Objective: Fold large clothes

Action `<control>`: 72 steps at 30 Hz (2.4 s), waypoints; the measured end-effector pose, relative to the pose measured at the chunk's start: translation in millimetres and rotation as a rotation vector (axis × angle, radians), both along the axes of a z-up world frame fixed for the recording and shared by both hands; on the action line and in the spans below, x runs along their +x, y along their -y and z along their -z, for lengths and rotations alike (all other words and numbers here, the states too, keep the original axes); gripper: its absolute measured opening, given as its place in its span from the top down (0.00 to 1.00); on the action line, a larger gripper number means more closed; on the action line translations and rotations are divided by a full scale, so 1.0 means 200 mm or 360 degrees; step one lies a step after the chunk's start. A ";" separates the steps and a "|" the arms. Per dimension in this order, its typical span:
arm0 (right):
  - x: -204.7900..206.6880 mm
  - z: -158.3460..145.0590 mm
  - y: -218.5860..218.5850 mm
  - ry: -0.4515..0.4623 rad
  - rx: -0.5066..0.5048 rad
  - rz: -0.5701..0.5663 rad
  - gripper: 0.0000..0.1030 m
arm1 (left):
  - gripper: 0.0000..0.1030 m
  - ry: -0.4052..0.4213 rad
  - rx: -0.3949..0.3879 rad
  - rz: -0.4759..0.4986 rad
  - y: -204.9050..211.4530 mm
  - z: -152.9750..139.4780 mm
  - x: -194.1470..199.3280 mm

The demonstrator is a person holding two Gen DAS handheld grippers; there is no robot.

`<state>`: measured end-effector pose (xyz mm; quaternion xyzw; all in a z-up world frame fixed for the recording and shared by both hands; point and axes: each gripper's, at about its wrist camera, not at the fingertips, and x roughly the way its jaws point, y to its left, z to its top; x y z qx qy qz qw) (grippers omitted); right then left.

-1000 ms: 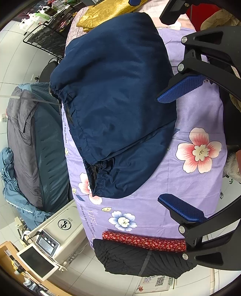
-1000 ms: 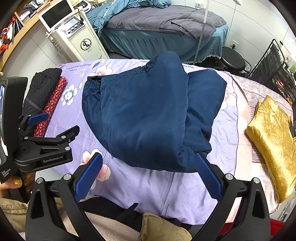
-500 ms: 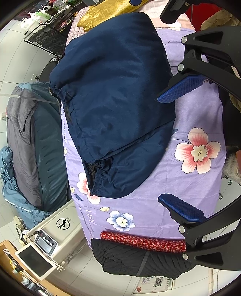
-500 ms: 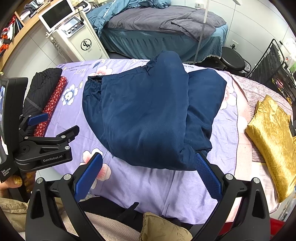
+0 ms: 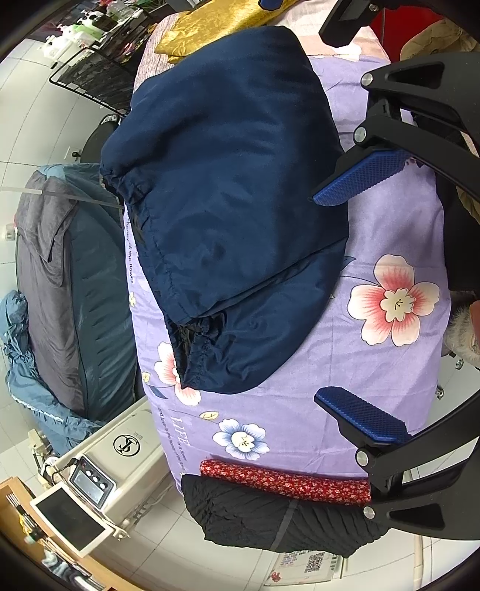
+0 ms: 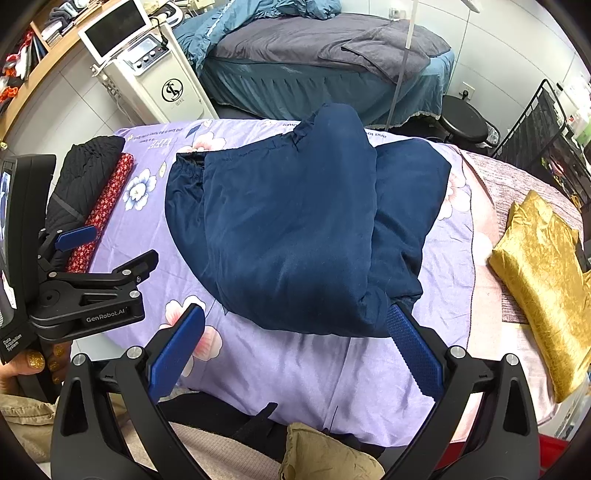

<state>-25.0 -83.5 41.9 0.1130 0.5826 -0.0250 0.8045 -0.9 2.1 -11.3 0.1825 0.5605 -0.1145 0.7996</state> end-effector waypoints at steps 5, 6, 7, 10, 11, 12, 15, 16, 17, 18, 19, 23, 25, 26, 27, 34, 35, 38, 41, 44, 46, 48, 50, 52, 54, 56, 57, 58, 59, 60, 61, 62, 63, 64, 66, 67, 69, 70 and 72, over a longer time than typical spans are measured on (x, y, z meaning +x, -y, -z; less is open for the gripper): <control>0.00 0.00 -0.01 -0.0009 0.0005 -0.0005 0.05 | 0.06 -0.0010 0.0004 0.0005 0.00 0.01 0.00; 0.00 0.00 0.00 -0.0008 0.0005 -0.0007 0.05 | 0.06 -0.0008 0.0003 0.0004 0.00 0.01 0.00; 0.01 0.00 -0.01 -0.0008 0.0005 -0.0006 0.05 | 0.06 -0.0008 0.0001 0.0002 0.00 0.01 0.00; 0.01 0.00 -0.01 -0.0007 0.0005 -0.0002 0.05 | 0.06 -0.0013 0.0003 0.0002 0.00 0.01 0.00; 0.01 0.00 -0.01 -0.0007 0.0006 -0.0001 0.05 | 0.06 -0.0015 0.0004 0.0002 0.00 0.01 0.00; 0.01 0.00 -0.01 -0.0007 0.0007 0.0000 0.05 | 0.06 -0.0018 0.0005 0.0002 0.00 0.01 0.00; 0.01 0.01 -0.01 -0.0010 0.0010 0.0000 0.05 | 0.06 -0.0027 0.0005 0.0004 0.01 0.01 0.00; 0.01 0.01 -0.01 -0.0011 0.0012 -0.0001 0.05 | 0.06 -0.0028 0.0006 0.0006 0.01 0.01 0.00; 0.01 0.01 -0.01 -0.0012 0.0014 -0.0001 0.05 | 0.06 -0.0030 0.0006 0.0007 0.01 0.02 0.00; 0.01 0.01 -0.01 -0.0012 0.0016 -0.0001 0.05 | 0.06 -0.0029 0.0003 0.0007 0.01 0.01 0.00; 0.01 0.01 -0.01 -0.0012 0.0015 -0.0001 0.05 | 0.06 -0.0030 0.0003 0.0009 0.01 0.02 0.00; 0.01 0.02 0.00 -0.0014 0.0021 0.0005 0.05 | 0.06 -0.0051 -0.0004 0.0017 0.01 0.04 0.01; 0.02 0.02 0.00 -0.0016 0.0025 0.0009 0.05 | 0.06 -0.0062 -0.0004 0.0016 0.01 0.04 0.01; 0.02 0.02 0.00 -0.0015 0.0027 0.0010 0.05 | 0.06 -0.0068 -0.0006 0.0016 0.01 0.04 0.01; 0.02 0.02 0.00 -0.0015 0.0029 0.0011 0.05 | 0.06 -0.0073 -0.0008 0.0012 0.01 0.05 0.02; 0.03 0.03 0.02 -0.0024 0.0042 0.0017 0.05 | 0.06 -0.0074 -0.0006 -0.0014 0.00 0.05 0.03; 0.03 0.03 0.02 -0.0024 0.0044 0.0017 0.05 | 0.06 -0.0075 -0.0002 -0.0016 0.00 0.05 0.03; 0.03 0.03 0.03 -0.0019 0.0054 0.0015 0.05 | 0.06 -0.0075 -0.0003 -0.0015 0.00 0.05 0.03; 0.04 0.03 0.04 0.0010 0.0078 0.0004 0.05 | 0.06 -0.0069 -0.0001 -0.0021 -0.01 0.05 0.04; 0.08 0.00 0.08 0.0092 0.0092 -0.0008 0.05 | 0.06 -0.0059 -0.0002 -0.0043 -0.02 0.05 0.05; 0.15 -0.01 0.12 0.0153 0.0082 -0.0013 0.05 | 0.06 -0.0049 -0.0004 -0.0074 -0.05 0.04 0.07; 0.24 0.00 0.17 0.0220 0.0072 -0.0015 0.05 | 0.06 -0.0047 0.0001 -0.0115 -0.08 0.04 0.08; 0.34 0.04 0.22 0.0241 0.0080 -0.0021 0.05 | 0.06 -0.0044 0.0012 -0.0153 -0.10 0.04 0.08; 0.45 0.12 0.27 0.0221 0.0085 0.0004 0.05 | 0.06 -0.0047 0.0028 -0.0199 -0.14 0.05 0.09; 0.55 0.24 0.30 0.0141 0.0066 0.0033 0.17 | 0.06 -0.0050 0.0035 -0.0237 -0.18 0.05 0.08; 0.61 0.38 0.31 0.0021 0.0125 0.0028 0.62 | 0.06 -0.0058 0.0045 -0.0278 -0.22 0.06 0.07; 0.61 0.42 0.31 -0.0013 0.0181 0.0037 0.75 | 0.06 -0.0058 0.0049 -0.0291 -0.23 0.06 0.07; 0.58 0.43 0.28 0.0013 0.0241 0.0020 0.77 | 0.06 -0.0056 0.0053 -0.0307 -0.24 0.06 0.07; 0.55 0.41 0.23 0.0057 0.0238 -0.0047 0.77 | 0.06 -0.0054 0.0057 -0.0326 -0.25 0.06 0.07; 0.50 0.38 0.14 0.0082 0.0181 -0.0170 0.77 | 0.06 -0.0059 0.0063 -0.0336 -0.25 0.06 0.07; 0.46 0.36 0.07 0.0091 0.0149 -0.0266 0.77 | 0.06 -0.0058 0.0063 -0.0345 -0.26 0.06 0.08; 0.39 0.35 -0.01 0.0092 0.0152 -0.0385 0.77 | 0.06 -0.0042 0.0055 -0.0357 -0.25 0.04 0.09; 0.31 0.34 -0.10 0.0068 0.0220 -0.0522 0.77 | 0.06 -0.0029 0.0048 -0.0361 -0.25 0.03 0.10; 0.26 0.35 -0.15 0.0027 0.0283 -0.0608 0.77 | 0.06 -0.0011 0.0040 -0.0361 -0.24 0.01 0.11; 0.13 0.37 -0.25 -0.0091 0.0407 -0.0795 0.70 | 0.06 0.0039 0.0022 -0.0344 -0.19 -0.04 0.16; 0.09 0.36 -0.26 -0.0094 0.0414 -0.0812 0.62 | 0.06 0.0059 0.0016 -0.0328 -0.16 -0.06 0.17; 0.03 0.31 -0.22 -0.0035 0.0396 -0.0783 0.44 | 0.06 0.0085 0.0008 -0.0298 -0.09 -0.09 0.20; 0.01 0.26 -0.16 0.0042 0.0356 -0.0737 0.35 | 0.06 0.0092 0.0003 -0.0278 -0.06 -0.09 0.22; 0.00 0.20 -0.03 0.0141 0.0312 -0.0608 0.29 | 0.06 0.0090 0.0009 -0.0225 0.03 -0.08 0.24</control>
